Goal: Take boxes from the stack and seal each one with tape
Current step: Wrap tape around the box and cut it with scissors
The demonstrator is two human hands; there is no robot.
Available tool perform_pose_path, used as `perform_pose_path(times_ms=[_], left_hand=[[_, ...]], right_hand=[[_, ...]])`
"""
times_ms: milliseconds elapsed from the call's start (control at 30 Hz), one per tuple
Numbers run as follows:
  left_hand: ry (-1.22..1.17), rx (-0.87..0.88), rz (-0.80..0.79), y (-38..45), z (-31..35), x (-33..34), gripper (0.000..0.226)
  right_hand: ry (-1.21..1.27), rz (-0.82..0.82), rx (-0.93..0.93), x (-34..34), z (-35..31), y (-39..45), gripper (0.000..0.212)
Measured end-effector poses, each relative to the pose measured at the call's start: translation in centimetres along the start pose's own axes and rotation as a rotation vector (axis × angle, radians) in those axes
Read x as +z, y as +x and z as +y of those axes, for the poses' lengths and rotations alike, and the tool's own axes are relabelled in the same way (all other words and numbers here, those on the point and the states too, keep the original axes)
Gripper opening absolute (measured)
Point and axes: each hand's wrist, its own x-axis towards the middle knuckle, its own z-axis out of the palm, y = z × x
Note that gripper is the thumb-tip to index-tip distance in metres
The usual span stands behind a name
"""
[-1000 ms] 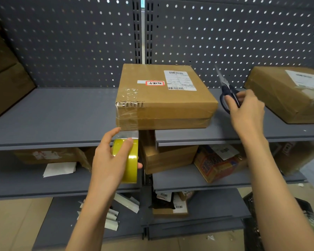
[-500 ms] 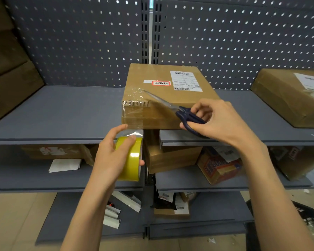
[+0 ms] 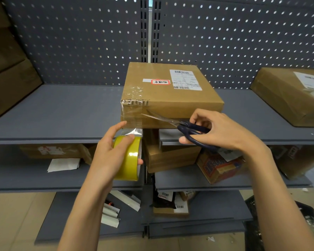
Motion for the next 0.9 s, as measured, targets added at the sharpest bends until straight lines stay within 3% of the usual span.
perform_pose_path(times_ms=[367, 900], left_hand=[[0.003, -0.021, -0.026, 0.1, 0.3, -0.2, 0.038], [0.015, -0.042, -0.027, 0.4, 0.7, -0.6, 0.035]], right_hand=[[0.035, -0.082, -0.025, 1.5, -0.2, 2.1, 0.036], [0.115, -0.120, -0.066, 2.2, -1.3, 3.8, 0.043]])
